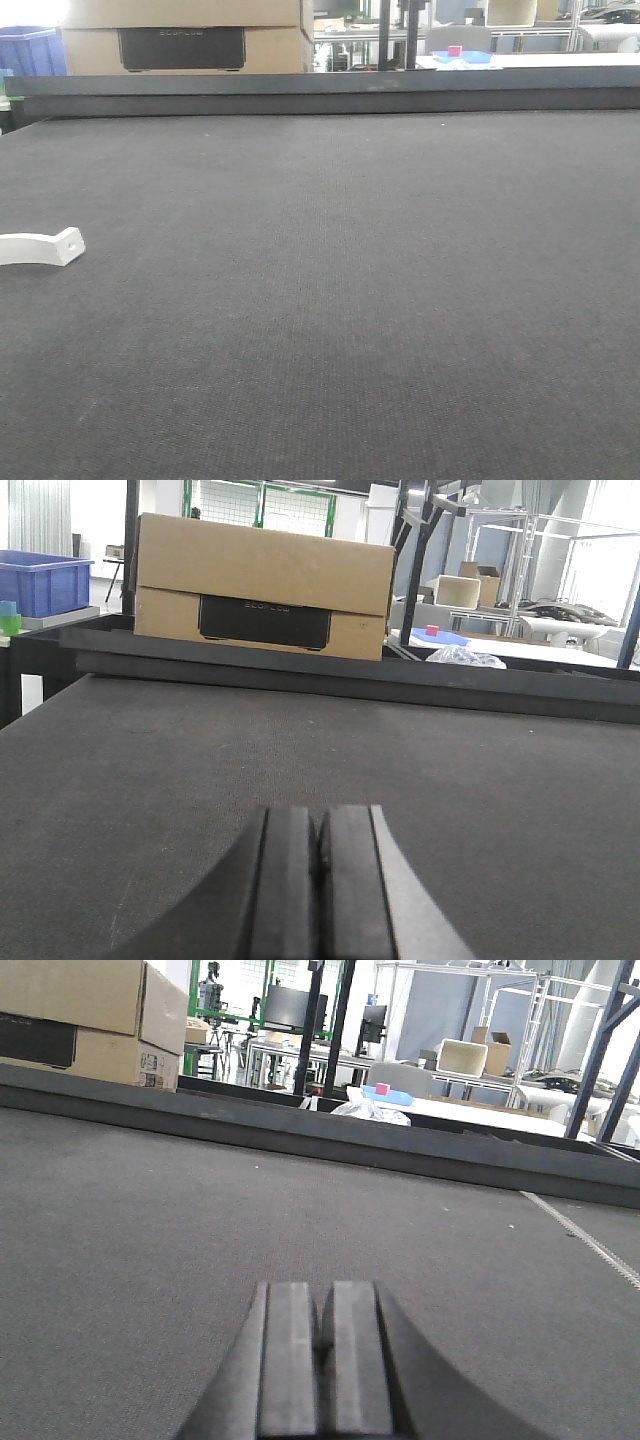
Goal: Grab PVC pipe and place in blue bin
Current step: 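Move both open grippers down toward the white curved PVC pipe piece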
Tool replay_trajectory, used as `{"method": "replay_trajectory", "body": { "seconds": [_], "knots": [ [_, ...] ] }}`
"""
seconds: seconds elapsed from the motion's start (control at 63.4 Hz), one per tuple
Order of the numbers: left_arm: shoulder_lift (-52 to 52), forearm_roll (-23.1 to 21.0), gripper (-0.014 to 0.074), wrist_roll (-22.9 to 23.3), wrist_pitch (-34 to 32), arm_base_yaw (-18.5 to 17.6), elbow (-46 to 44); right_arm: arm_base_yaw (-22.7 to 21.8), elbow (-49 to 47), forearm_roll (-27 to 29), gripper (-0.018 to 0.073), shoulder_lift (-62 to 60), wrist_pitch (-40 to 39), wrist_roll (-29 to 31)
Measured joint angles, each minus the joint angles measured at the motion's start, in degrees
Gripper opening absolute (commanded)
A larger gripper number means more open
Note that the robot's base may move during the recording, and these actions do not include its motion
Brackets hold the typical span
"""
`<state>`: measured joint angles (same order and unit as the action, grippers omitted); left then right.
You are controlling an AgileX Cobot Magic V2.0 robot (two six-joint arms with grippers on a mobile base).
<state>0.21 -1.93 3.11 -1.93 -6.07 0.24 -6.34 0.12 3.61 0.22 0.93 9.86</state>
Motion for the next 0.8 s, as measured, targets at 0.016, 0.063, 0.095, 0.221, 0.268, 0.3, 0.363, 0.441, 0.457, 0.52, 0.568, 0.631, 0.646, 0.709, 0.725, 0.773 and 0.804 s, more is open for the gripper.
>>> {"method": "replay_trajectory", "body": {
  "seconds": [0.016,0.063,0.095,0.221,0.268,0.3,0.363,0.441,0.457,0.52,0.568,0.631,0.646,0.709,0.725,0.773,0.804],
  "knots": [
    [0.0,0.0,-0.0111,0.0,0.0,0.0,0.0,0.0,0.0,0.0,-0.0168,0.0,0.0,0.0],
    [0.0,0.0,-0.0111,0.0,0.0,0.0,0.0,0.0,0.0,0.0,-0.0168,0.0,0.0,0.0],
    [0.0,0.0,-0.0111,0.0,0.0,0.0,0.0,0.0,0.0,0.0,-0.0168,0.0,0.0,0.0],
    [0.0,0.0,-0.0111,0.0,0.0,0.0,0.0,0.0,0.0,0.0,-0.0168,0.0,0.0,0.0],
    [0.0,0.0,-0.0111,0.0,0.0,0.0,0.0,0.0,0.0,0.0,-0.0168,0.0,0.0,0.0],
    [0.0,0.0,-0.0111,0.0,0.0,0.0,0.0,0.0,0.0,0.0,-0.0168,0.0,0.0,0.0],
    [0.0,0.0,-0.0111,0.0,0.0,0.0,0.0,0.0,0.0,0.0,-0.0168,0.0,0.0,0.0],
    [0.0,0.0,-0.0111,0.0,0.0,0.0,0.0,0.0,0.0,0.0,-0.0168,0.0,0.0,0.0],
    [0.0,0.0,-0.0111,0.0,0.0,0.0,0.0,0.0,0.0,0.0,-0.0168,0.0,0.0,0.0],
    [0.0,0.0,-0.0111,0.0,0.0,0.0,0.0,0.0,0.0,0.0,-0.0168,0.0,0.0,0.0],
    [0.0,0.0,-0.0111,0.0,0.0,0.0,0.0,0.0,0.0,0.0,-0.0168,0.0,0.0,0.0],
    [0.0,0.0,-0.0111,0.0,0.0,0.0,0.0,0.0,0.0,0.0,-0.0168,0.0,-0.27,0.0],
    [0.0,0.0,-0.0111,0.0,0.0,0.0,0.0,0.0,0.0,0.0,-0.0168,0.0,-0.49,0.0],
    [0.0,0.0,-0.0111,0.0,-0.11,0.0,0.0,0.0,0.0,0.0,-0.0168,0.0,-1.37,0.0],
    [0.0,0.0,-0.0111,0.0,-0.11,0.0,0.0,0.0,0.0,0.0,-0.0168,0.0,-1.69,0.0],
    [0.0,0.0,-0.0111,0.0,-0.11,0.0,0.0,0.0,0.0,0.0,-0.0168,-0.1,-2.49,0.0],
    [0.0,0.0,-0.0111,0.0,-0.22,0.0,0.0,0.0,0.0,0.0,-0.0168,-0.1,-3.19,0.0]
  ]
}}
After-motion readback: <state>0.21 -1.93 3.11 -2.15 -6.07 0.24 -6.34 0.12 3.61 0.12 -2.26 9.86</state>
